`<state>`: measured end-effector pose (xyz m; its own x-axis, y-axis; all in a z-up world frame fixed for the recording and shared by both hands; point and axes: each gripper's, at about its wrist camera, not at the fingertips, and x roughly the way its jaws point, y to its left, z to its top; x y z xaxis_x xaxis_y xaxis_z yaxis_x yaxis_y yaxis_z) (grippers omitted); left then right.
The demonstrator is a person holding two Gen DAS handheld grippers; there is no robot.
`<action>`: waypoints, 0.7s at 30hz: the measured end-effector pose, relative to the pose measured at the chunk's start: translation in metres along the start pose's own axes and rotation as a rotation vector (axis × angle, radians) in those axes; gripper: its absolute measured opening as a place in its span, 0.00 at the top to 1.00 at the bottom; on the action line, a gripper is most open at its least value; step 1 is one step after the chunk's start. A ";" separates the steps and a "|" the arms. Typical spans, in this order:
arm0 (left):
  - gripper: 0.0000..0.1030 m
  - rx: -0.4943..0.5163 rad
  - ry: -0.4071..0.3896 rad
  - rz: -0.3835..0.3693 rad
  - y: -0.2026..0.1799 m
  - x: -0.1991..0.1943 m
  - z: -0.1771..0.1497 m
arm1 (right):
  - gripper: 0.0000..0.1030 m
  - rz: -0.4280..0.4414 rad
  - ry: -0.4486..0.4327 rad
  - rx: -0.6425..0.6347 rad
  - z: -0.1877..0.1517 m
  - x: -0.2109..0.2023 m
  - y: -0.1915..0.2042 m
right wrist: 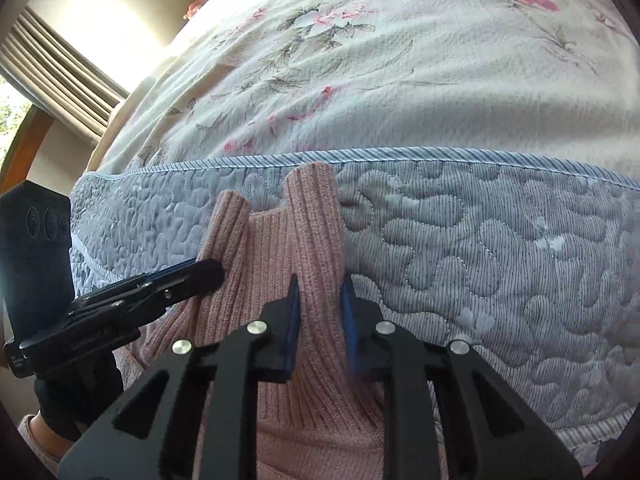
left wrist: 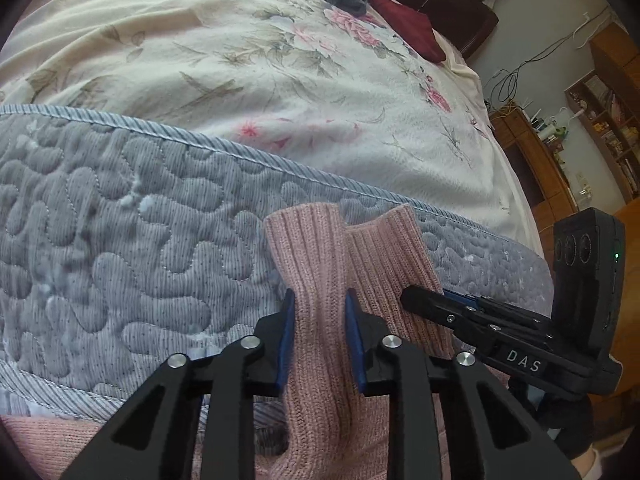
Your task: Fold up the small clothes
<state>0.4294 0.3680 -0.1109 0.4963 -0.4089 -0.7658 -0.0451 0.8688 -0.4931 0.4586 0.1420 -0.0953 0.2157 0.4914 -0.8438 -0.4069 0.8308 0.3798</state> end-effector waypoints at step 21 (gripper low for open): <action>0.85 0.205 -0.049 -0.152 -0.024 -0.124 -0.141 | 0.83 0.080 -0.028 -0.221 -0.156 -0.123 0.028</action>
<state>0.2466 0.3584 -0.0624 0.5259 -0.5297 -0.6655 0.2079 0.8387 -0.5033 0.2819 0.0641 -0.0400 0.1980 0.5627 -0.8026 -0.6074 0.7131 0.3501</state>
